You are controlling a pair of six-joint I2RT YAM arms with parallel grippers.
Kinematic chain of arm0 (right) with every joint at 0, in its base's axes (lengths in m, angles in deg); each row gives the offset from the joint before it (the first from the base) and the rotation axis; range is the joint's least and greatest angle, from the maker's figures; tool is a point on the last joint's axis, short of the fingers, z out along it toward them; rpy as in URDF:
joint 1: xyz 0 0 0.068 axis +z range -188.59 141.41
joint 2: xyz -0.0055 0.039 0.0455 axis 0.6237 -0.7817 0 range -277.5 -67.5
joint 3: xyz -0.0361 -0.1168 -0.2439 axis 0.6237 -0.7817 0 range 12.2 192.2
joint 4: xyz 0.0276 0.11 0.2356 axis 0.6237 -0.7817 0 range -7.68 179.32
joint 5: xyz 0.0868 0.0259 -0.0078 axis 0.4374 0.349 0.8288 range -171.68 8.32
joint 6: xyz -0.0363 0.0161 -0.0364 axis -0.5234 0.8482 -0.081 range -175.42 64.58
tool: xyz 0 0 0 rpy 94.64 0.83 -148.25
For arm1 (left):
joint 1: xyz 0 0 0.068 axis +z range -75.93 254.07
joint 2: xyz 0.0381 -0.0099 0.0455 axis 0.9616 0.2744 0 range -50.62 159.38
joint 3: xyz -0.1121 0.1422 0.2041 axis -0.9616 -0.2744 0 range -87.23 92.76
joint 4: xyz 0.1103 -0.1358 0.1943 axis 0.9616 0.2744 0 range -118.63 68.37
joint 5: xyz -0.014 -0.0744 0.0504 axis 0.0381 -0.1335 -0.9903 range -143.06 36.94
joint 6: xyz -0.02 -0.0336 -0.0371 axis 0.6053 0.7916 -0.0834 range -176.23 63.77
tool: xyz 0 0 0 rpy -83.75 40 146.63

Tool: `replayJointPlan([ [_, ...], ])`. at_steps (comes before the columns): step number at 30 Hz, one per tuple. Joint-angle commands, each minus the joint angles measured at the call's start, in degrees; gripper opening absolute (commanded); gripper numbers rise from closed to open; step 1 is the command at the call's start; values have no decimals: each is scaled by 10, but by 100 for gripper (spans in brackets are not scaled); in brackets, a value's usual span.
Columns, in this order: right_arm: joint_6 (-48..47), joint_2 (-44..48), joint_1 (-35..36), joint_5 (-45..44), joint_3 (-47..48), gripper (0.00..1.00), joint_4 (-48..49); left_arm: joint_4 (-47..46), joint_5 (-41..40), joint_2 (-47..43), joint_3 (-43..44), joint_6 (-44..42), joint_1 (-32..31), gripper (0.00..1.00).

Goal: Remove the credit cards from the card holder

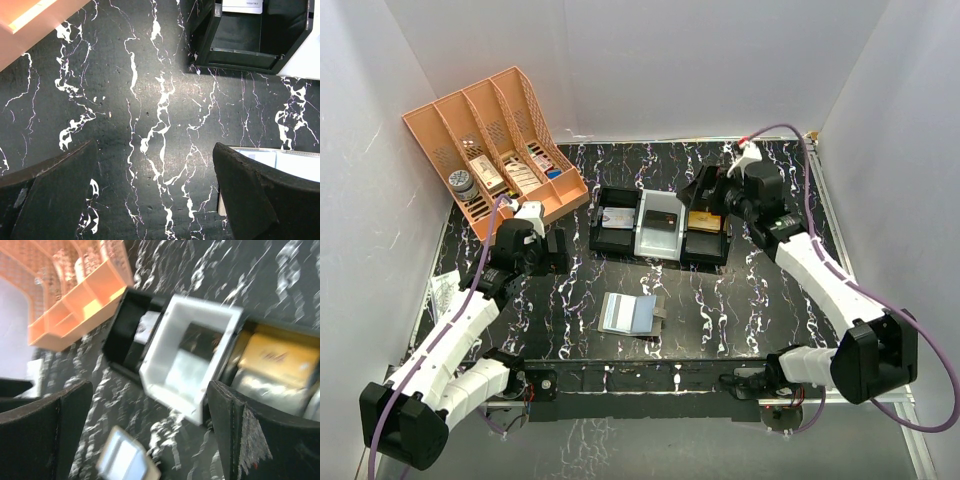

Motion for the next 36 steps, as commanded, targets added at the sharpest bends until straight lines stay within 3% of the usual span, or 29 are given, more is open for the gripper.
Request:
replayJointPlan([
  [1, 202, 48, -16, 130, -80, 98, 65, 2, -21, -7, 1, 3, 2, 99],
  [5, 333, 56, -15, 208, -156, 98, 190, 1, -32, -13, -2, 5, 2, 99],
  [7, 335, 47, 3, 212, -151, 98, 177, 0, -30, -11, -1, 6, 2, 99],
  [12, 234, 12, 129, 29, -54, 91, -46, -7, -24, 0, -4, 11, 2, 99],
  [16, 259, -11, 232, -103, -41, 74, -97, -4, -40, 10, -2, 17, 1, 99],
  [20, 313, -12, 340, -253, -54, 65, -95, -1, -75, 12, -3, 22, 2, 99],
  [27, 355, -97, 431, -324, -10, 55, -148, 7, -97, 13, 1, 25, 2, 99],
  [36, 385, -197, 465, -326, 33, 59, -178, 9, -108, 7, -1, 23, 2, 99],
])
